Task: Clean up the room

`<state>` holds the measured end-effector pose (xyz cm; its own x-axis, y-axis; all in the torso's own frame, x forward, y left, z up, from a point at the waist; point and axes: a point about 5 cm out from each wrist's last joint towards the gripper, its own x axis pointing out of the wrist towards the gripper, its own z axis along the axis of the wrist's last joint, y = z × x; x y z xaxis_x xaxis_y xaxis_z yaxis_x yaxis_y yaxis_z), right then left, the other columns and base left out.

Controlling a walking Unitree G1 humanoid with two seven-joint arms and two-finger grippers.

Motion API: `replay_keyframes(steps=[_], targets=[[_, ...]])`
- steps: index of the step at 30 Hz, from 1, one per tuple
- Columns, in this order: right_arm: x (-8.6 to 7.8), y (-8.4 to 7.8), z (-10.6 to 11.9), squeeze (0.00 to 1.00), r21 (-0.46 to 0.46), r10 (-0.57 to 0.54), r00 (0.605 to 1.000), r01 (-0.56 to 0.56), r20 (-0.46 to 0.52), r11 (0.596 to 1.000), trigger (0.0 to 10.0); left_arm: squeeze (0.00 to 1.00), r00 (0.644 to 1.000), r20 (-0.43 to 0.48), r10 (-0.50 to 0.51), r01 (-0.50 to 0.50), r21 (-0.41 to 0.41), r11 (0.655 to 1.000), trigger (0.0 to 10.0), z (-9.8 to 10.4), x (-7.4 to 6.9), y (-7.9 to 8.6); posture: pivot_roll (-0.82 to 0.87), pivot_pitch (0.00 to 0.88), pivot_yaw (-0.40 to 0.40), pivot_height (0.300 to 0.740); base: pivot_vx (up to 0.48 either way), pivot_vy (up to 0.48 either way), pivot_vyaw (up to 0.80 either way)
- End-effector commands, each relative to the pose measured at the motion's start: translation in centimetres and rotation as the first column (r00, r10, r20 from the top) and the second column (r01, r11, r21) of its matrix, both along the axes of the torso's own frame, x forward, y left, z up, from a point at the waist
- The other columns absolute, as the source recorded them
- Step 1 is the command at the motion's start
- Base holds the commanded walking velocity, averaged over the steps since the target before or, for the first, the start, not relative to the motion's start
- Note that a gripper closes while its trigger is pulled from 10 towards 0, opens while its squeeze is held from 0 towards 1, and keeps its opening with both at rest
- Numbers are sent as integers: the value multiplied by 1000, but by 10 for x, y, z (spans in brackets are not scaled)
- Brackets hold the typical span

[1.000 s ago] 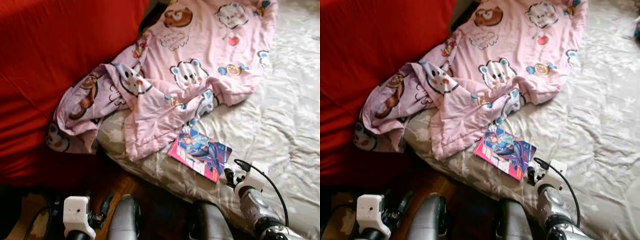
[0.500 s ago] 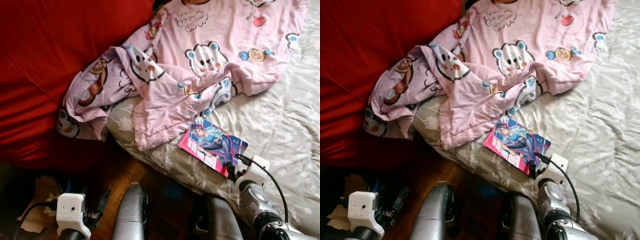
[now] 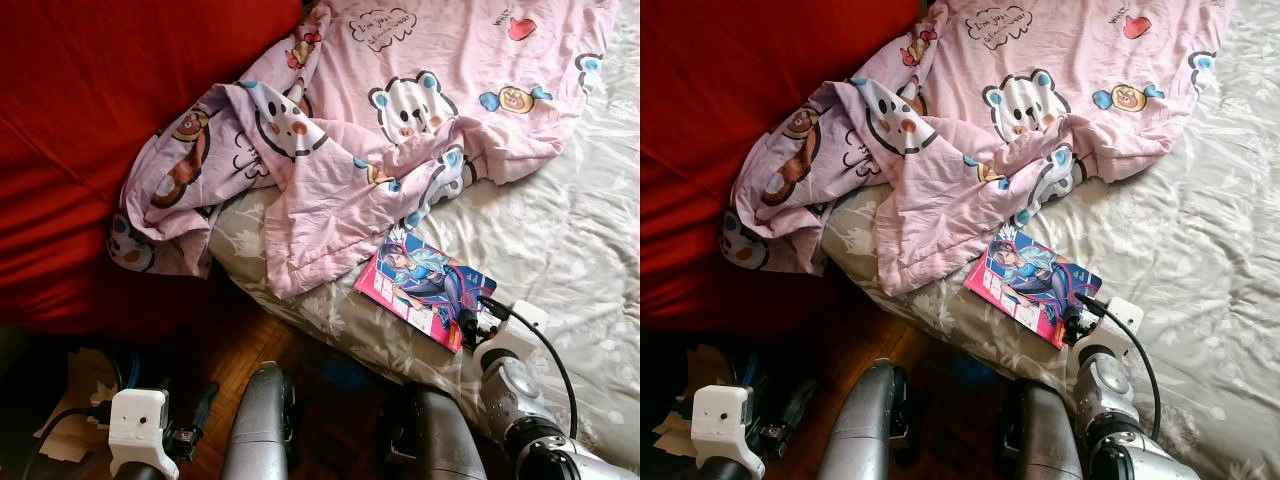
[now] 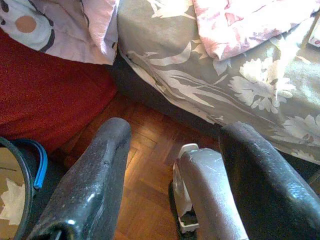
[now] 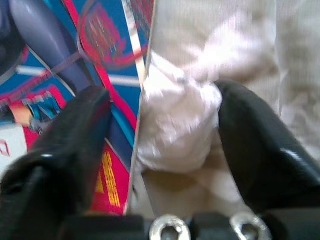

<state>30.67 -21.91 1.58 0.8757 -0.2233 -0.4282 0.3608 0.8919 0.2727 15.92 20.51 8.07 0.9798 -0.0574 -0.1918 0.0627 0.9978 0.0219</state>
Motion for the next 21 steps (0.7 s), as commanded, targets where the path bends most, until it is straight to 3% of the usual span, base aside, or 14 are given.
replay_keyframes(steps=[1,21], targets=[[-16,3,-18,0,21,-1,997,3,-76,1000,0,0,998,-54,20,-19,13,1000,10000,-8,-7,6,310,455,57,651,0,0,0],[-23,6,-25,0,33,-14,996,17,-90,999,0,0,999,-51,17,-16,23,1000,10000,-19,5,8,302,354,54,651,0,0,0]])
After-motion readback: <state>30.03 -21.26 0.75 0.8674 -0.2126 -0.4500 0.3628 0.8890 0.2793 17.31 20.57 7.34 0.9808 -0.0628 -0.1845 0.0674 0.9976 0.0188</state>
